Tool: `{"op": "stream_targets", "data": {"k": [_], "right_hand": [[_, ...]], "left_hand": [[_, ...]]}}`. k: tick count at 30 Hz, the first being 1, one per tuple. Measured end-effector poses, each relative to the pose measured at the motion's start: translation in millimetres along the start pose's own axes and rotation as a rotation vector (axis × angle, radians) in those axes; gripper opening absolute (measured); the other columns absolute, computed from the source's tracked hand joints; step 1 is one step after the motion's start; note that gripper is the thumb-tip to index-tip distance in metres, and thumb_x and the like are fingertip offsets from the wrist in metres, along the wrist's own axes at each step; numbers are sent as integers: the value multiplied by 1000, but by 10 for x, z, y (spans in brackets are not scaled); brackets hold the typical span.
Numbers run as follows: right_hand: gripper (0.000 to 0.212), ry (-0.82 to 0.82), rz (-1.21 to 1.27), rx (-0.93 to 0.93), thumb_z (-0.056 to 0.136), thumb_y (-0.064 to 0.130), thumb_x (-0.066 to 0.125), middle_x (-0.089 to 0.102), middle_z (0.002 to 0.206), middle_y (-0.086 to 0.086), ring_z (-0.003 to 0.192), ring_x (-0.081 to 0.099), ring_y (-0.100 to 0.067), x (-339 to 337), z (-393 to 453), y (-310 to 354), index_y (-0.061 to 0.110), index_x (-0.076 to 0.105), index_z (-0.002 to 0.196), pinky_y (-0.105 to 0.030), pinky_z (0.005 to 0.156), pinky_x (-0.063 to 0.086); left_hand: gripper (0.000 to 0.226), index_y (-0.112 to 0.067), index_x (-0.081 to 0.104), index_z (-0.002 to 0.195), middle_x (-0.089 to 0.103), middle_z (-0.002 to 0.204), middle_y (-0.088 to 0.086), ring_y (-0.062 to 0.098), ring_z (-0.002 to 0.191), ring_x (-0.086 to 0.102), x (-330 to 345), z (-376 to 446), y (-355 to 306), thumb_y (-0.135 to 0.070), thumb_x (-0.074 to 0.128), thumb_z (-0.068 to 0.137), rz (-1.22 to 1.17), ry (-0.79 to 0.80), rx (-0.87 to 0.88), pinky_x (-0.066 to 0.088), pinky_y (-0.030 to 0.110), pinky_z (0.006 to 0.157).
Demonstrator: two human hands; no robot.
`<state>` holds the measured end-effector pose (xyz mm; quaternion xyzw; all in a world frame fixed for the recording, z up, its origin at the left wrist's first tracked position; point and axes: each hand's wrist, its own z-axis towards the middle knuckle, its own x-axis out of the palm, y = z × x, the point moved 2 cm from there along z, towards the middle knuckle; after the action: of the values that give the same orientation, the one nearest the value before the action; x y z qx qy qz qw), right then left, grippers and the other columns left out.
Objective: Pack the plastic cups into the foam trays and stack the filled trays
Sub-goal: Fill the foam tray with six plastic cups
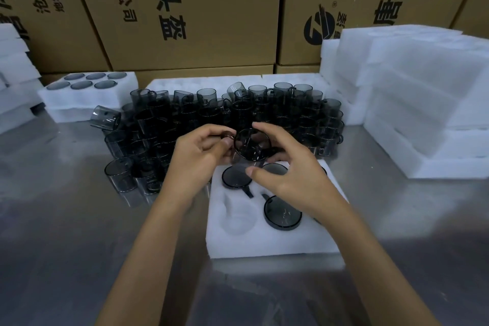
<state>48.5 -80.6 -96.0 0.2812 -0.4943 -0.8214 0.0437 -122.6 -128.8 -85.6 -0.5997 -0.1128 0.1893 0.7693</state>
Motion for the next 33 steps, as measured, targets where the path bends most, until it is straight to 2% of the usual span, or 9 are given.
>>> {"op": "stream_targets", "data": {"k": [3,7,10,13,17,23,28,30,33], "right_hand": [[55,83,109,-4,77,19,82,64,118,14,95,64,-12,-51,-28,-32,38,57,122,-26,78,53],[50,224,94,47,65,31,88,64,100,13,66,52,1,-11,-63,-35,35,54,101,-16,63,43],[55,321,52,77,59,41,90,63,90,1,66,51,-4,78,-92,-29,36,52,99,-30,63,48],[56,345,49,52,56,42,90,59,79,8,64,49,-4,130,-114,2,34,51,96,-25,60,47],[57,376,34,36,57,41,91,55,80,16,65,48,-2,129,-134,12,32,49,94,-22,60,47],[61,425,-25,60,56,50,90,59,89,6,74,55,-7,119,-151,5,33,49,97,-39,69,55],[63,453,-19,47,59,50,89,61,97,5,86,58,-16,129,-150,4,36,51,108,-46,76,56],[63,462,-30,55,61,50,89,61,98,6,86,57,-15,128,-148,-1,35,51,108,-44,78,55],[48,471,17,67,69,56,82,61,93,11,75,51,-3,93,-161,13,36,55,103,-24,68,47]], "left_hand": [[19,-8,72,108,77,90,11,24,88,74,-49,-20,-39,0,59,96,42,103,-79,57,20,67],[28,-19,72,112,77,96,1,11,83,72,-182,-55,-97,-2,54,99,298,371,-147,58,21,67],[40,-22,71,112,76,103,-2,20,94,71,-283,-60,-105,5,45,98,369,455,-194,60,29,76],[40,-23,74,110,75,110,3,39,108,64,-333,-67,-85,-2,41,101,352,491,-244,54,51,96],[20,-32,74,110,75,109,0,33,106,68,-339,-74,-70,-25,60,97,382,548,-231,54,47,97],[24,-25,71,114,75,98,1,7,72,65,-333,-97,-76,-21,68,90,378,577,-237,52,23,65],[28,-28,72,107,62,81,-3,7,63,51,-361,-49,-38,-30,77,80,434,497,-235,39,22,55],[39,-26,72,108,61,77,-4,5,59,50,-363,-51,-21,-39,76,72,425,519,-271,38,21,53],[36,-25,69,109,58,65,-6,7,57,50,-367,-43,12,-39,75,76,450,522,-293,39,18,49]]}}
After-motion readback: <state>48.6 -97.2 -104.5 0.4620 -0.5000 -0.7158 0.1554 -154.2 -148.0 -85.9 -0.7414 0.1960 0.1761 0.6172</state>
